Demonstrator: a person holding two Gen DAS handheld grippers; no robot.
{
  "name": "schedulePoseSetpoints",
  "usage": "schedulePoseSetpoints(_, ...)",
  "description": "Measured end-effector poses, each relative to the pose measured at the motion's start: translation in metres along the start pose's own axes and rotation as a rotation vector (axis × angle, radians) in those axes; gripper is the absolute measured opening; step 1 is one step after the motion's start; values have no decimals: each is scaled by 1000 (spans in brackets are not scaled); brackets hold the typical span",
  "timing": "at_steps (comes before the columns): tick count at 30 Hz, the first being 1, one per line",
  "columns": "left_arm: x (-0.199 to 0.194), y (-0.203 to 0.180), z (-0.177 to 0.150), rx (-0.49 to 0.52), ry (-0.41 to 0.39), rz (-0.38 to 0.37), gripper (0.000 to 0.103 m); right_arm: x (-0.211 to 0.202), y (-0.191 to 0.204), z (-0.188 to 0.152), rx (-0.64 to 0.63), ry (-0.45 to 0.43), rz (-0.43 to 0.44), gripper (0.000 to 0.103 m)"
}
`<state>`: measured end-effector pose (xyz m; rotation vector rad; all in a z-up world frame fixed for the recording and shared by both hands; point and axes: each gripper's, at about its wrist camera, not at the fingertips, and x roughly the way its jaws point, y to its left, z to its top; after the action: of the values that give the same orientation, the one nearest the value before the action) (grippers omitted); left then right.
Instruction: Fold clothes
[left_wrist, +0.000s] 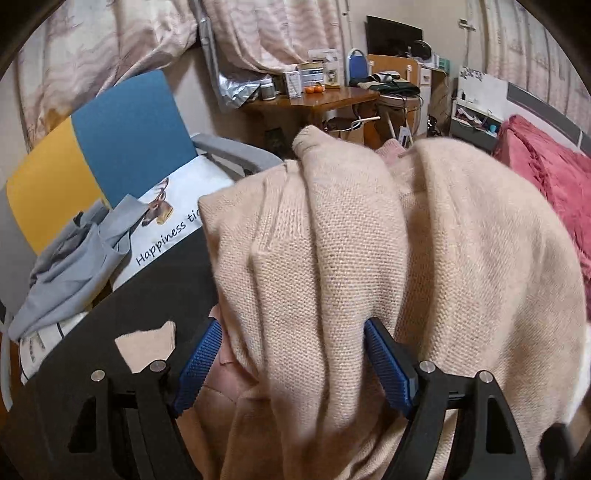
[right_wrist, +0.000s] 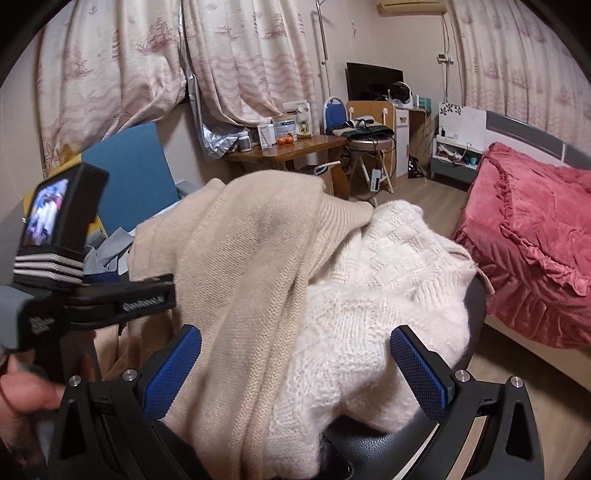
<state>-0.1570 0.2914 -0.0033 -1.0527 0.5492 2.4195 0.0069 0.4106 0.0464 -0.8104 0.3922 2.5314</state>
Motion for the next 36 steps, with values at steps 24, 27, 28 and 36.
schedulePoseSetpoints(24, -57, 60, -17, -96, -101, -114, 12, 71, 44, 50, -194, 89, 62, 80)
schedulePoseSetpoints(27, -62, 66, -20, -108, -111, -116, 12, 82, 48, 48, -217, 103, 34, 74)
schedulePoseSetpoints(28, -64, 67, -21, -112, -113, -118, 12, 85, 50, 48, -225, 108, 25, 53)
schedulePoseSetpoints(36, -97, 94, -26, -173, -171, -140, 12, 58, 34, 60, -136, 76, 115, 17)
